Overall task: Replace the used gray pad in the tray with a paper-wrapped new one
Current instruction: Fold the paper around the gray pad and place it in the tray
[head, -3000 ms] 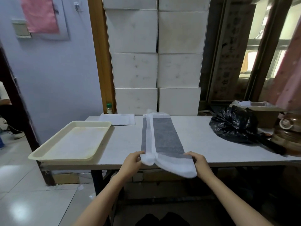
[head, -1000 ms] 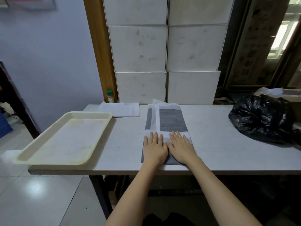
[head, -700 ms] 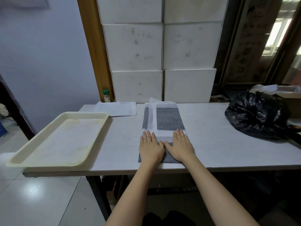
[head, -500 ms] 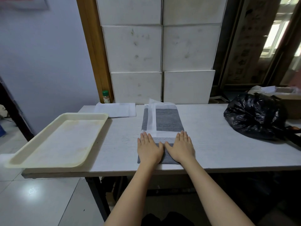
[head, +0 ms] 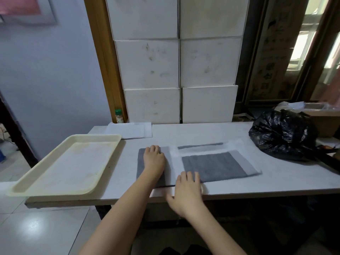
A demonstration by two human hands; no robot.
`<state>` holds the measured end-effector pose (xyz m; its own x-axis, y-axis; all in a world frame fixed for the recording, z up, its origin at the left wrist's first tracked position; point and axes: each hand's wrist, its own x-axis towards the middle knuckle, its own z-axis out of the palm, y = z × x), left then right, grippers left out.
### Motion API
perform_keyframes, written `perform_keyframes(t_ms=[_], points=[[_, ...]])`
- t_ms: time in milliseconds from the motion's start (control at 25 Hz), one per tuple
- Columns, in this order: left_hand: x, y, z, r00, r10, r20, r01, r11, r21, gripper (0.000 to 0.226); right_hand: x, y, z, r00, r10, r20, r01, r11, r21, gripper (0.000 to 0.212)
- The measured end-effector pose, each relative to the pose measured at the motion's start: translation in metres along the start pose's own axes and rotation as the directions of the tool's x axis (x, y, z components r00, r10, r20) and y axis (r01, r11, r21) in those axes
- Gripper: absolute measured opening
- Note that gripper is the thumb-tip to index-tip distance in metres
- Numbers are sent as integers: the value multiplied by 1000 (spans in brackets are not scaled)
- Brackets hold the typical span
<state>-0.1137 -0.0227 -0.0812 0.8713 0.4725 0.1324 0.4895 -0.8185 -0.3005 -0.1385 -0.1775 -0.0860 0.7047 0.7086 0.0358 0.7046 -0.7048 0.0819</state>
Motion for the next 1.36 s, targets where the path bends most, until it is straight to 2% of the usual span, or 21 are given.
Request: perform_keyframes(t_ms=[120, 200, 320, 360, 400, 440, 520, 560, 640, 720, 840, 1000, 1120, 1200, 1280, 1360], points=[[-1, 6, 8, 999, -38, -10, 37, 994, -102, 31, -3, -21, 5, 998, -54, -11, 54, 998, 20, 72], [-5, 5, 16, 995, -90, -52, 78, 976, -201, 31, -3, -29, 15, 993, -45, -107, 51, 997, 56, 70], [-10, -2, 32, 967, -234, -101, 170, 889, -426, 38, -4, -16, 21, 989, -45, -142, 77, 970, 231, 73], [-10, -5, 35, 962, -259, -88, 188, 861, -472, 41, -1, -3, 25, 982, 14, -187, 39, 960, 277, 78], [-10, -6, 38, 964, -261, -51, 203, 847, -491, 44, 0, 16, 25, 981, 112, -158, -53, 940, 338, 79], [-11, -6, 39, 969, -248, 3, 217, 842, -494, 48, 1, 39, 25, 942, 259, -213, -164, 910, 381, 74], [-13, -5, 39, 972, -213, 98, 234, 836, -497, 60, 4, 92, 24, 773, 570, -279, -447, 801, 399, 60], [-14, -4, 39, 971, -208, 118, 239, 832, -500, 64, 5, 115, 23, 700, 671, -245, -555, 726, 405, 58], [-14, -4, 39, 969, -209, 131, 247, 827, -504, 68, 5, 152, 18, 634, 762, -131, -672, 627, 393, 64], [-15, -3, 39, 967, -214, 137, 254, 828, -499, 68, 11, 172, 17, 634, 774, -12, -721, 596, 355, 68], [-16, -2, 39, 965, -226, 135, 263, 830, -492, 67, 21, 182, 17, 673, 730, 118, -707, 589, 392, 56], [-15, -2, 39, 964, -232, 127, 264, 825, -500, 67, 28, 186, 9, 684, 701, 203, -663, 481, 574, 33], [-15, -1, 39, 963, -235, 135, 271, 826, -494, 67, 26, 174, 4, 718, 695, 40, -502, 478, 721, 16], [-16, 0, 38, 964, -233, 131, 268, 831, -487, 68, 27, 156, -4, 749, 650, -130, -352, 556, 753, 12], [-17, 1, 36, 966, -233, 109, 256, 839, -481, 67, 29, 133, -7, 826, 508, -244, -201, 671, 714, 9], [-18, 1, 34, 968, -229, 97, 247, 842, -480, 65, 33, 110, -6, 888, 348, -299, -83, 762, 642, 6]])
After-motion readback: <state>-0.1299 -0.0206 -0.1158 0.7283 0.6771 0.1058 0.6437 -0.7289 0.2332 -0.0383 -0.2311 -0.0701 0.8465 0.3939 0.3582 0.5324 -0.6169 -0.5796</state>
